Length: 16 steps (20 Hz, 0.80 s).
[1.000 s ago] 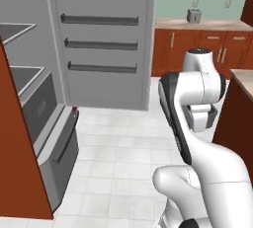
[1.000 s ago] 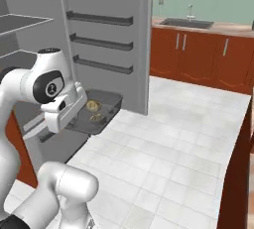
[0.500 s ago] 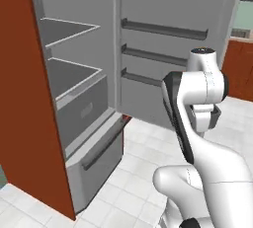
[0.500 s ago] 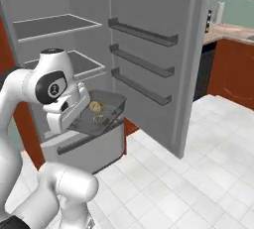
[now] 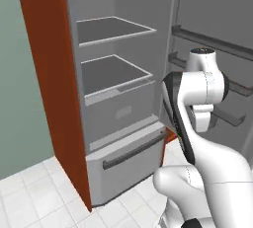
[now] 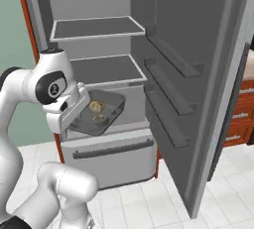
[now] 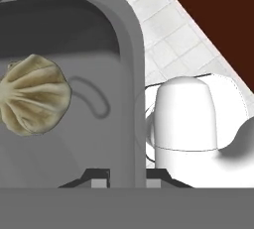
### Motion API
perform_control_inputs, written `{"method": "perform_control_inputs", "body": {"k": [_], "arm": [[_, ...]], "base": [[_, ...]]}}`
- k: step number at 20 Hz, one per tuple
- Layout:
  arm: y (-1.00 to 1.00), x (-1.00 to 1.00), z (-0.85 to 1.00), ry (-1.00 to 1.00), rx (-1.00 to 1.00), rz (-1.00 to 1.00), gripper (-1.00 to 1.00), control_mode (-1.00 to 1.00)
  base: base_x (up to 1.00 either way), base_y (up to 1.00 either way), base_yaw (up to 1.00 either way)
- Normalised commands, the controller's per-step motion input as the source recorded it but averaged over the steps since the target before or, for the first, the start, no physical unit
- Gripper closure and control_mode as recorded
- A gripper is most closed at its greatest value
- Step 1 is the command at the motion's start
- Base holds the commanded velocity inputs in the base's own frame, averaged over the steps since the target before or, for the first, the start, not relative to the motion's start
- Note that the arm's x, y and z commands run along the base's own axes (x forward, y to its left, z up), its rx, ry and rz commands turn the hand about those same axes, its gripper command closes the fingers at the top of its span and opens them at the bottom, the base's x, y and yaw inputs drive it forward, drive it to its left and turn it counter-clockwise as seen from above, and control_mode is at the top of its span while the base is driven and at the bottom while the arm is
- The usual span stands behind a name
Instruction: Place two dumplings into each of the tupperware containers and then place the containers in the fridge.
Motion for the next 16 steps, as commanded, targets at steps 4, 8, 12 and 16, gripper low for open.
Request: {"method": "perform_control_inputs", "body": {"k": [4, 8, 12, 16], "arm": [[0.0, 0.0, 0.0, 0.0, 0.0, 0.0, 1.0, 1.0], [0.0, 0.0, 0.0, 0.0, 0.0, 0.0, 1.0, 1.0], [0.0, 0.0, 0.0, 0.0, 0.0, 0.0, 1.0, 1.0], [0.0, 0.0, 0.0, 0.0, 0.0, 0.0, 1.0, 1.0]], "base": [[0.38, -0.72, 0.65], [0.37, -0.58, 0.56], [0.45, -0.34, 0.33], [0.64, 0.0, 0.12]]}}
